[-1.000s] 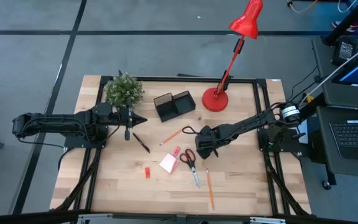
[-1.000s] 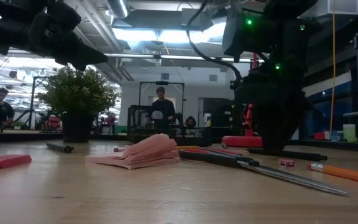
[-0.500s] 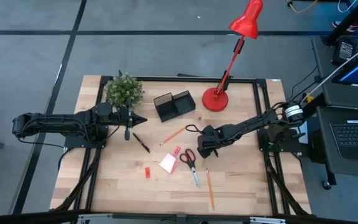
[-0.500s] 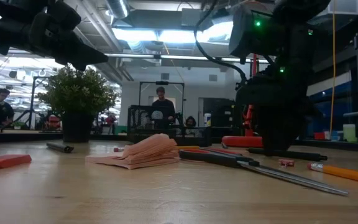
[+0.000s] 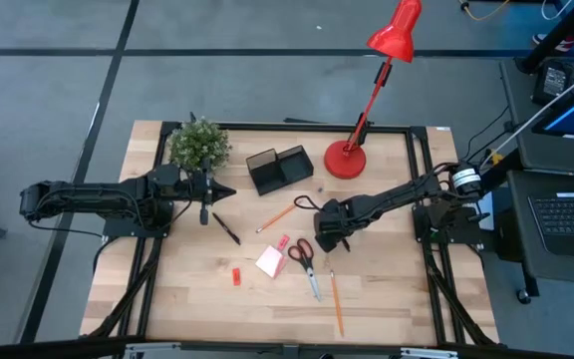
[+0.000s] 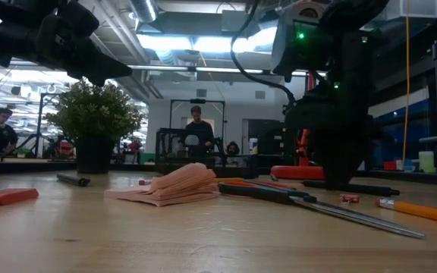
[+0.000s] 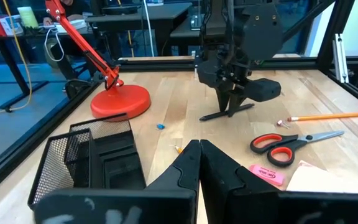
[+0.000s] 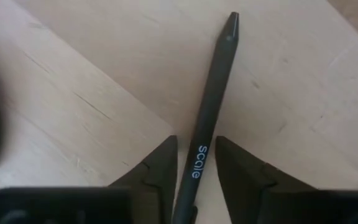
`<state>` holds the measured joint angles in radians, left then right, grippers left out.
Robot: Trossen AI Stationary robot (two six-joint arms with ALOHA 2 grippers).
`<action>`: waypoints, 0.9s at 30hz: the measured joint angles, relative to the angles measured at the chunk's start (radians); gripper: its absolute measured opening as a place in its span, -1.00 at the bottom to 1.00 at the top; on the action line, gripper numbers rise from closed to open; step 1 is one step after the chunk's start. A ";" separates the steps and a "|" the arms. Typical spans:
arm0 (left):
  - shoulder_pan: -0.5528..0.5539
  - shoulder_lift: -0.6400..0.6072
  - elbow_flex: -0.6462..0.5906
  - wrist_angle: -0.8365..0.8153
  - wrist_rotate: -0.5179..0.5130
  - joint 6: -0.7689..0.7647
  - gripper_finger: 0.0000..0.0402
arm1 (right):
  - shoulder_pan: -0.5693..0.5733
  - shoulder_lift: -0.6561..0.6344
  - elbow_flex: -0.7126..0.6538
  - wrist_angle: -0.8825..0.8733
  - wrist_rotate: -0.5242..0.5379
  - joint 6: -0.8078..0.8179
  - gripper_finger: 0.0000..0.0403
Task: Pick and place office supplies into organizer
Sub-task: Put the right black pen into the black desk organizer
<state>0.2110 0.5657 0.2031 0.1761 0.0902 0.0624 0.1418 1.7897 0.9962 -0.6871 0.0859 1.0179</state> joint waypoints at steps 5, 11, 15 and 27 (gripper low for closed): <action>0.000 0.000 0.000 0.000 0.000 0.000 -0.99 | -0.010 -0.001 0.000 -0.002 -0.006 -0.023 -0.66; 0.000 0.000 0.000 0.000 0.000 0.000 -0.99 | -0.010 -0.001 0.000 -0.003 0.017 -0.040 -0.85; 0.000 0.000 0.000 0.000 0.000 0.000 -0.99 | -0.010 -0.002 0.000 -0.002 0.019 -0.061 -0.87; 0.000 0.000 0.000 0.000 0.000 0.000 -0.98 | -0.010 -0.014 -0.001 0.002 0.022 -0.110 -0.88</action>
<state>0.2111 0.5659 0.2031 0.1760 0.0906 0.0624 0.1318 1.7762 0.9955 -0.6853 0.1083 0.9077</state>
